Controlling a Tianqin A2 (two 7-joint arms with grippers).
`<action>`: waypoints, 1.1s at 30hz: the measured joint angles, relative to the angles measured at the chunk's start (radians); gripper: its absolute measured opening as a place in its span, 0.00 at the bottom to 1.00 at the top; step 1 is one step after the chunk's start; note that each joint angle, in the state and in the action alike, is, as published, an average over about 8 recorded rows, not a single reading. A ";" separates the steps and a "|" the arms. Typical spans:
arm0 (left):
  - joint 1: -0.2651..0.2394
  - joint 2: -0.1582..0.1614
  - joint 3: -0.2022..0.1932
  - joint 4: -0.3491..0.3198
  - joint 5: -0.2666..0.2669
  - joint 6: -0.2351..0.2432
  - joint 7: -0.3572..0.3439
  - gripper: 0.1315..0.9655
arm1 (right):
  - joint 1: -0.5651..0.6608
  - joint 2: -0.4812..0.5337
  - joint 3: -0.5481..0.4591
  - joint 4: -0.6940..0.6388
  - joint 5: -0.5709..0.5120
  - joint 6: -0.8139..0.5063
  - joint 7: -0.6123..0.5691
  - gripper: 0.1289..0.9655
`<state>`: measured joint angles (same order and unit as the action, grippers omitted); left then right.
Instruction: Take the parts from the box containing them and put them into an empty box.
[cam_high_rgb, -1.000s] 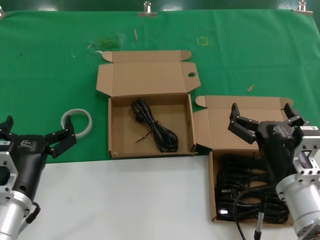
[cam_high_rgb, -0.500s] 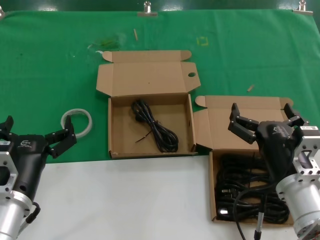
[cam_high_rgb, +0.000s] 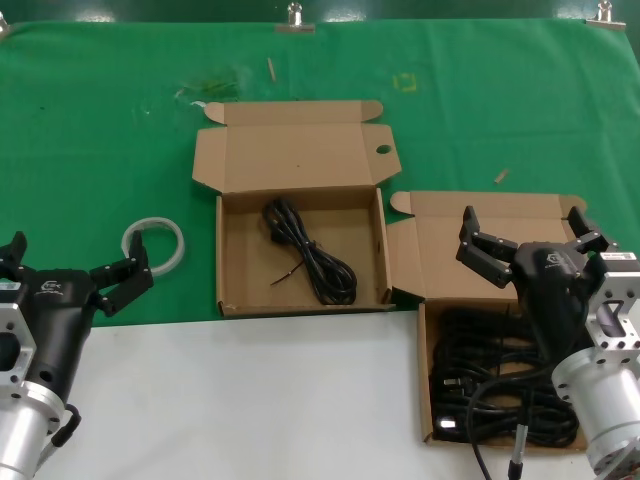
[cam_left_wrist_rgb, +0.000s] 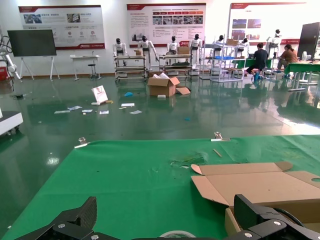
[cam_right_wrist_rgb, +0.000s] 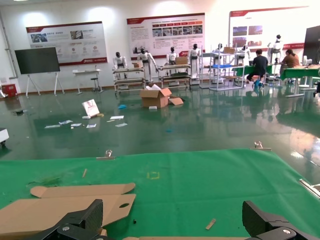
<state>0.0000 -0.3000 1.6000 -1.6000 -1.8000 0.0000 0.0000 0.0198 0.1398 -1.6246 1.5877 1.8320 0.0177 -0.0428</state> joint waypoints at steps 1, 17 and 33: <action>0.000 0.000 0.000 0.000 0.000 0.000 0.000 1.00 | 0.000 0.000 0.000 0.000 0.000 0.000 0.000 1.00; 0.000 0.000 0.000 0.000 0.000 0.000 0.000 1.00 | 0.000 0.000 0.000 0.000 0.000 0.000 0.000 1.00; 0.000 0.000 0.000 0.000 0.000 0.000 0.000 1.00 | 0.000 0.000 0.000 0.000 0.000 0.000 0.000 1.00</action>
<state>0.0000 -0.3000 1.6000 -1.6000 -1.8000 0.0000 0.0000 0.0198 0.1398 -1.6246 1.5877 1.8320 0.0177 -0.0428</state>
